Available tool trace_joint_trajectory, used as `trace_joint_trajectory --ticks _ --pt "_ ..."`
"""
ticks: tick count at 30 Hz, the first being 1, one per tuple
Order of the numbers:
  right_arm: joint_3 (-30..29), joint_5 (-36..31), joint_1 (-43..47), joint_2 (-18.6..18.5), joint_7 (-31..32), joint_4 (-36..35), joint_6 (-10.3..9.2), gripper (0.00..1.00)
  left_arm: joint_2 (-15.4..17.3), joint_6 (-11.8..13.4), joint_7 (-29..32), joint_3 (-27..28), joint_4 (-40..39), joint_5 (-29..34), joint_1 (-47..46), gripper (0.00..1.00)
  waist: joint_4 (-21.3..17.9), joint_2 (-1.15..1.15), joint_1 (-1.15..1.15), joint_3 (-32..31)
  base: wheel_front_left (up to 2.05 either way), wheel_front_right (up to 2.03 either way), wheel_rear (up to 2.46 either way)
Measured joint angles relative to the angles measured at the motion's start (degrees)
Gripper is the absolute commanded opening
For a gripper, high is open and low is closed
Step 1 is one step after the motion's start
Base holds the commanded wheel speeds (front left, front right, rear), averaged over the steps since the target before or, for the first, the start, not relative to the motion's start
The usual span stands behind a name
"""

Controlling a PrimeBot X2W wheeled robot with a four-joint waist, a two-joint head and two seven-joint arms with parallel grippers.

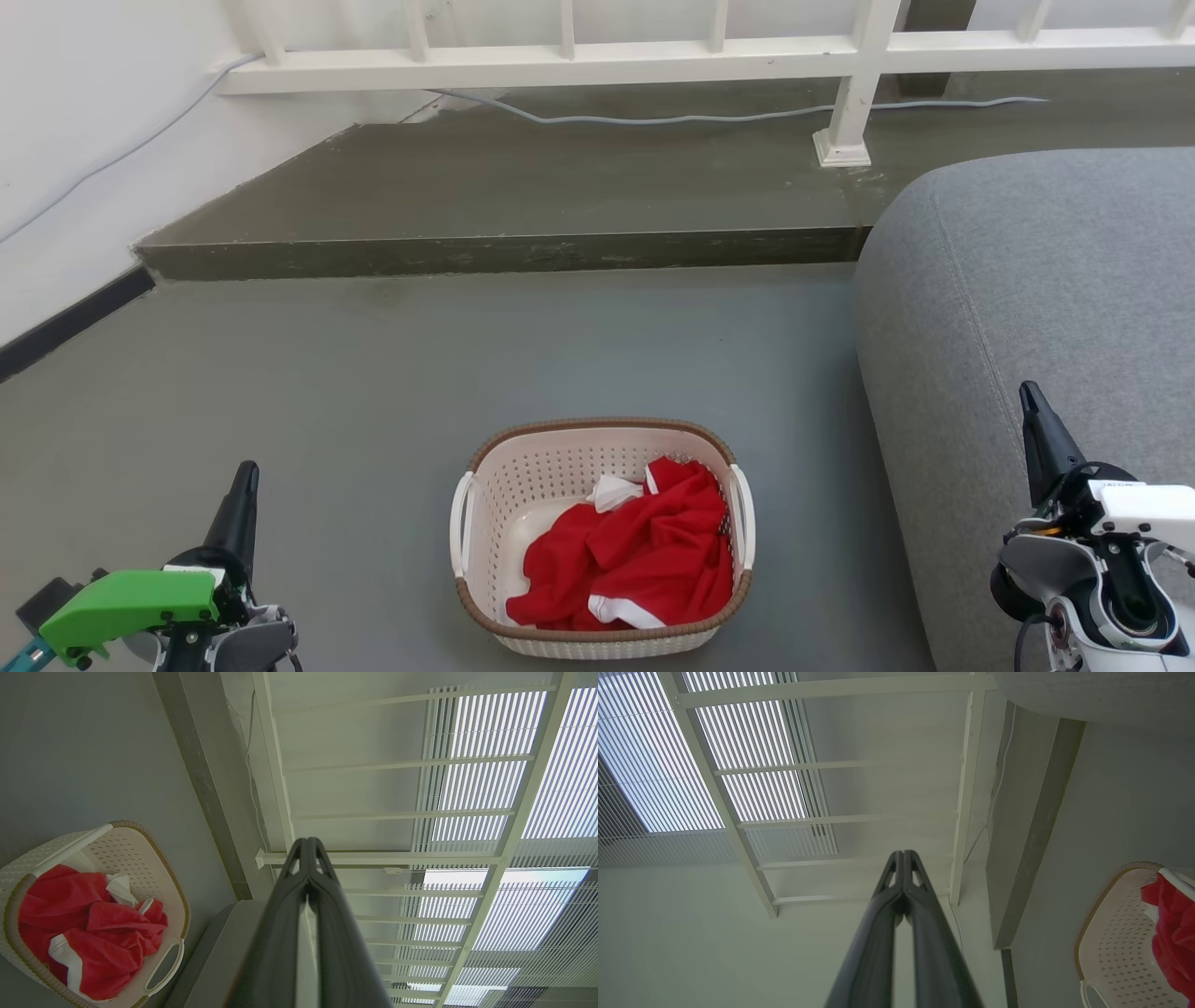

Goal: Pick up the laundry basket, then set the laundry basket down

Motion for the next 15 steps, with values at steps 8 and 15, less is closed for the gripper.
trace_joint_trajectory --ticks 8,15 --pt "0.0 0.0 0.0 0.0 0.0 -0.1 0.0 0.0 0.0 0.0 0.0 0.0 0.1 0.0 0.0 0.0 0.0 0.0 0.0 0.0 0.0 0.0 0.0" --pt "0.0 0.0 0.0 0.0 0.0 -0.1 0.0 0.0 0.0 0.0 0.0 0.0 0.1 0.0 0.0 0.0 0.0 0.0 0.0 0.0 0.0 0.0 0.0"
